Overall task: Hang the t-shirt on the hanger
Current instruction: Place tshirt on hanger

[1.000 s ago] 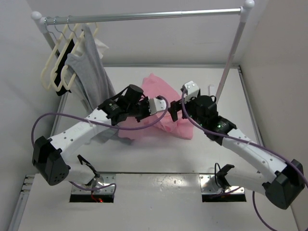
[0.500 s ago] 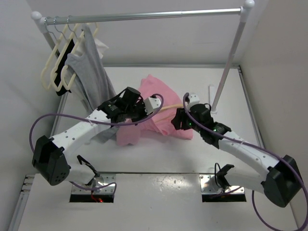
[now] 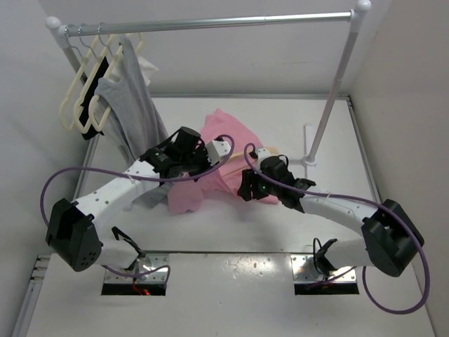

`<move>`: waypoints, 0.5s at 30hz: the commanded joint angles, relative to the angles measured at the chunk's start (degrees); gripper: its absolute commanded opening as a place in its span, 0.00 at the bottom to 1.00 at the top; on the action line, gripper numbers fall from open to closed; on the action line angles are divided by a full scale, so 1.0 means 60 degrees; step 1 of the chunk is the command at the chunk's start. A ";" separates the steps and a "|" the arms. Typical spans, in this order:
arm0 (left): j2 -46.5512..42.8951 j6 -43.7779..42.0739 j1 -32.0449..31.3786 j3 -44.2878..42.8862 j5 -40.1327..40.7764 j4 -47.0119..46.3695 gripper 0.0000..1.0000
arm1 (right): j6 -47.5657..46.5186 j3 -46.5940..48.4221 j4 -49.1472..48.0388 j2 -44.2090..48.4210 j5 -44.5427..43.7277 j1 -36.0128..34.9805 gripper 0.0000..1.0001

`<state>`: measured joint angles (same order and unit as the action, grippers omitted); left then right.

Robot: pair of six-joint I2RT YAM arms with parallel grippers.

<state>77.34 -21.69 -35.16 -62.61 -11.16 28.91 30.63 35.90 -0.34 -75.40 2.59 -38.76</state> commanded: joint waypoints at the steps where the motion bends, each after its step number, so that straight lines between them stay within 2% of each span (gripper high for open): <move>1: -0.0366 0.0217 0.0147 0.0092 -0.0030 -0.0482 0.00 | -0.0037 0.0389 -0.0515 -0.0177 -0.0123 -0.0189 0.56; 7: -0.0454 0.0217 0.0147 0.0093 -0.0118 -0.0482 0.00 | 0.0181 0.0301 -0.0863 -0.0690 -0.0651 -0.0278 0.50; 11: -0.0454 0.0407 0.0147 0.0093 -0.0293 -0.0482 0.00 | 0.0899 0.0459 -0.1233 -0.0939 -0.1075 -0.0278 0.39; 15: -0.0629 0.0510 0.0234 0.0181 -0.0484 -0.0570 0.00 | 0.1237 0.0885 -0.0926 -0.1465 -0.1720 -0.0278 0.34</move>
<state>76.44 -20.34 -34.70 -61.49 -12.27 28.32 35.03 37.50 -3.46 -82.48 -3.55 -40.01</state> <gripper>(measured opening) 0.217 0.354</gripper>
